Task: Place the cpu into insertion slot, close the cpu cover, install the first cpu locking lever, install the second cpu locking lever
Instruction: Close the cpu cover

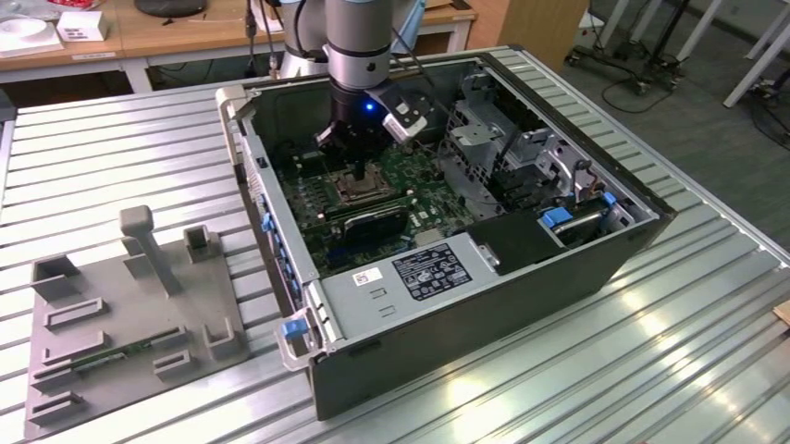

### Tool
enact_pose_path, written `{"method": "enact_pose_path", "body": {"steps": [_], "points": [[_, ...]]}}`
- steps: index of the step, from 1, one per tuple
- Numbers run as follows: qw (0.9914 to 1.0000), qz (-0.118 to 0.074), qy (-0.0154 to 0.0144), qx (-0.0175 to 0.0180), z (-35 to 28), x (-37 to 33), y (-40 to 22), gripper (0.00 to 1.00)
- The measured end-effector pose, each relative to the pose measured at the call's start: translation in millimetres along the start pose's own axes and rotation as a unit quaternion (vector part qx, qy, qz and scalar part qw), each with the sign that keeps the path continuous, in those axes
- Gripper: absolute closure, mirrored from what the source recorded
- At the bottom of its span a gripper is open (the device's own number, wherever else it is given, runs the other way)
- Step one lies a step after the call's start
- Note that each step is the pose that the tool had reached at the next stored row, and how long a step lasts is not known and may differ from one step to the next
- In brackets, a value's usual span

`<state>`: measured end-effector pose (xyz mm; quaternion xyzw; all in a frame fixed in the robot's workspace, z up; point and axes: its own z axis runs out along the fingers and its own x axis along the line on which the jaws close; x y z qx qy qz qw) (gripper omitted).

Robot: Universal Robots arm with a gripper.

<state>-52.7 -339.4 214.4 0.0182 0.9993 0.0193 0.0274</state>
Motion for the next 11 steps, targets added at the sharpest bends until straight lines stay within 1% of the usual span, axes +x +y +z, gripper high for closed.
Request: {"method": "enact_pose_path", "body": {"steps": [11], "points": [[1.0,0.0,0.0,0.0,-1.3,-0.8,0.1,0.89]]}}
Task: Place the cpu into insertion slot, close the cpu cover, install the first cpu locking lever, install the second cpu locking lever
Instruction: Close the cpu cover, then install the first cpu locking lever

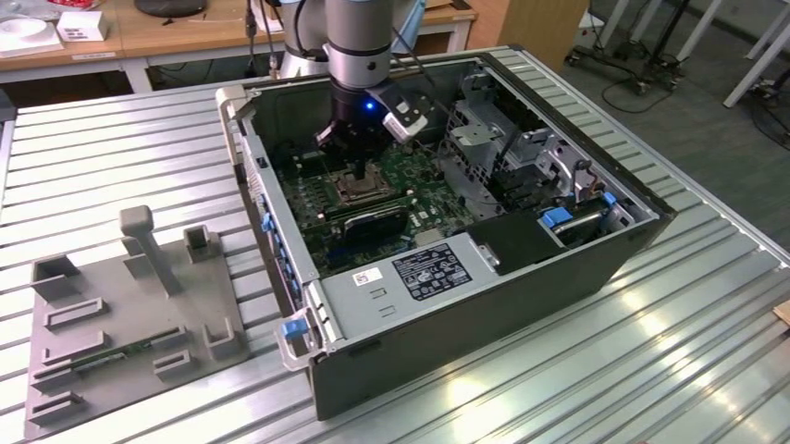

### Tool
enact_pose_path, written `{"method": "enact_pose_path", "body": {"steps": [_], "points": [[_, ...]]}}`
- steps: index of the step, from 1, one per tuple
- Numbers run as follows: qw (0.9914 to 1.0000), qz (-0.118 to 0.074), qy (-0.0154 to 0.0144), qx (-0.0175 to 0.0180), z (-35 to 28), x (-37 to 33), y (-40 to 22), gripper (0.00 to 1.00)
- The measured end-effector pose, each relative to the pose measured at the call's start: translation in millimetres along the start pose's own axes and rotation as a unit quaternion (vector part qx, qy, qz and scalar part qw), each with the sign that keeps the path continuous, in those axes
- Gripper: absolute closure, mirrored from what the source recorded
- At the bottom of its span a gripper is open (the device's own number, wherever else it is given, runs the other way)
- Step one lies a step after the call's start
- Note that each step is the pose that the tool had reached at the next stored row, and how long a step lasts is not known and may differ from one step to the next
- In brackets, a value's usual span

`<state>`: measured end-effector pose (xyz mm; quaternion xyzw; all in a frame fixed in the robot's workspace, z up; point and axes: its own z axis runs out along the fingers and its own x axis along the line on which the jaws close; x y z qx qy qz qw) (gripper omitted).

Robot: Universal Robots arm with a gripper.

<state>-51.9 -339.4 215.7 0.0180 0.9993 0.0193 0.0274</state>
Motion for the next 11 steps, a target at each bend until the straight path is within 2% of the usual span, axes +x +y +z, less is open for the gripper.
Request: {"method": "enact_pose_path", "body": {"steps": [11], "points": [[1.0,0.0,0.0,0.0,0.0,-1.2,0.1,0.89]]}}
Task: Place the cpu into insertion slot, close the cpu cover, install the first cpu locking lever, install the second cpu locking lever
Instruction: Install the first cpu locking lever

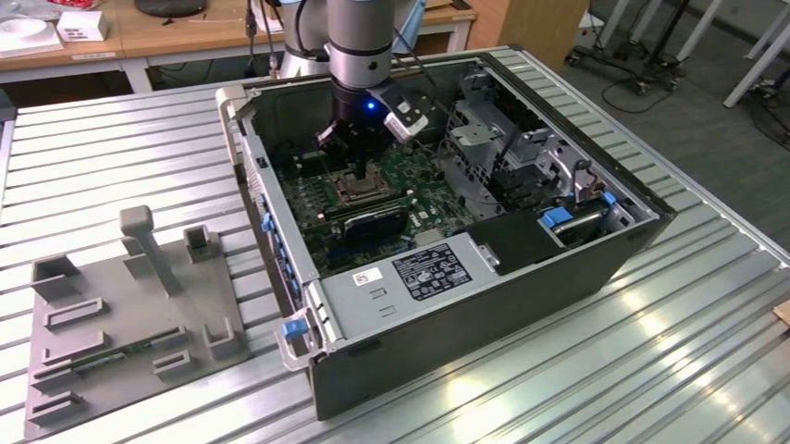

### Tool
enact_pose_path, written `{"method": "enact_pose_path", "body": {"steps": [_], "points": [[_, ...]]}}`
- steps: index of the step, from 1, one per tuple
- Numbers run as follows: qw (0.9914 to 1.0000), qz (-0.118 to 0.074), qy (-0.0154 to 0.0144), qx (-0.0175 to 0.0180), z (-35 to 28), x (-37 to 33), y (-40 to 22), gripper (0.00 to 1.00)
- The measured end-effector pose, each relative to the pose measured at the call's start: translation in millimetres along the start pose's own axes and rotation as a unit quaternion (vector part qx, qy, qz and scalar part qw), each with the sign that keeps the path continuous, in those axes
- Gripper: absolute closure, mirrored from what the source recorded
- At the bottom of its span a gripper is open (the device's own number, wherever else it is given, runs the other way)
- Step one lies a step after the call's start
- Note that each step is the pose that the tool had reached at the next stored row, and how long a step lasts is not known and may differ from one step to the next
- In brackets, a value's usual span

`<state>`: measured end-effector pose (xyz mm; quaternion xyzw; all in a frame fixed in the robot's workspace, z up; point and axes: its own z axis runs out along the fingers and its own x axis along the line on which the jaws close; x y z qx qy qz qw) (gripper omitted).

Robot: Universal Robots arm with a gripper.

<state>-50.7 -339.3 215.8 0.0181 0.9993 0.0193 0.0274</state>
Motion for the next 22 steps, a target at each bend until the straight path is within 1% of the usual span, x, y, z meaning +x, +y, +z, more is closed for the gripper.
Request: {"method": "enact_pose_path", "body": {"steps": [3,9,13,15,22], "points": [[1.0,0.0,0.0,0.0,-1.9,-0.1,0.0,0.89],[1.0,0.0,0.0,0.0,-8.5,-0.4,0.3,0.89],[1.0,0.0,-0.0001,-0.0001,-8.9,-0.5,0.3,0.89],[1.0,0.0,0.0,0.0,-10.1,-0.5,0.4,0.89],[1.0,0.0,0.0,0.0,-11.7,-0.6,0.4,0.89]]}}
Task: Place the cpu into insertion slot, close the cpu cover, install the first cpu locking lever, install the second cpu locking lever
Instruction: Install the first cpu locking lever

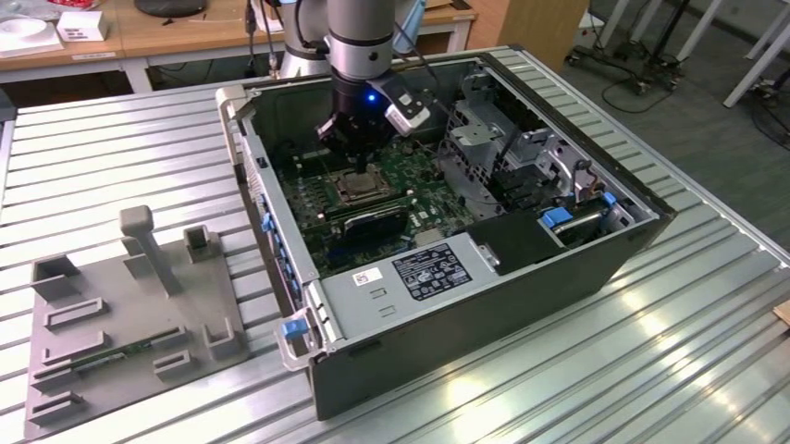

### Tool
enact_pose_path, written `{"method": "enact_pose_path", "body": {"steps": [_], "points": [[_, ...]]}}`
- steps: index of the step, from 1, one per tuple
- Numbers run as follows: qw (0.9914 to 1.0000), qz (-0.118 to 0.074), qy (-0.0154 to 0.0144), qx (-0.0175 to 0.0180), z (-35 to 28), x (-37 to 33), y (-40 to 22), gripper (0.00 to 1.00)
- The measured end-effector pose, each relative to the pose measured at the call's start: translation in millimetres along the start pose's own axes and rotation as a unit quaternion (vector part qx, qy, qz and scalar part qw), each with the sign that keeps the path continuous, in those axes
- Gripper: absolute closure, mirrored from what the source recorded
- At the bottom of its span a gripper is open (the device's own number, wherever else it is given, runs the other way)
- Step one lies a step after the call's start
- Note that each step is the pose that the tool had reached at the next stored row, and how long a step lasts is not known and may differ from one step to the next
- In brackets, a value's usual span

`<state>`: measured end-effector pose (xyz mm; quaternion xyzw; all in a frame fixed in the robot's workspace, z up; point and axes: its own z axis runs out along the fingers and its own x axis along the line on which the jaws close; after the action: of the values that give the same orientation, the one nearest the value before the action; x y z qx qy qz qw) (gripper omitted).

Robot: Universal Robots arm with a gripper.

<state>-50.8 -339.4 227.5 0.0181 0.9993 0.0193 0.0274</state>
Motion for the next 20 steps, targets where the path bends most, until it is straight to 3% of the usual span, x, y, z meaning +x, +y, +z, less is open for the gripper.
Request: {"method": "enact_pose_path", "body": {"steps": [8,15,20], "points": [[1.0,0.0,0.0,0.0,-5.8,-0.3,0.2,0.89],[1.0,0.0,0.0,0.0,-6.0,0.0,0.2,0.89],[1.0,0.0,-0.0003,0.0,-6.1,7.4,-0.1,0.89]]}}
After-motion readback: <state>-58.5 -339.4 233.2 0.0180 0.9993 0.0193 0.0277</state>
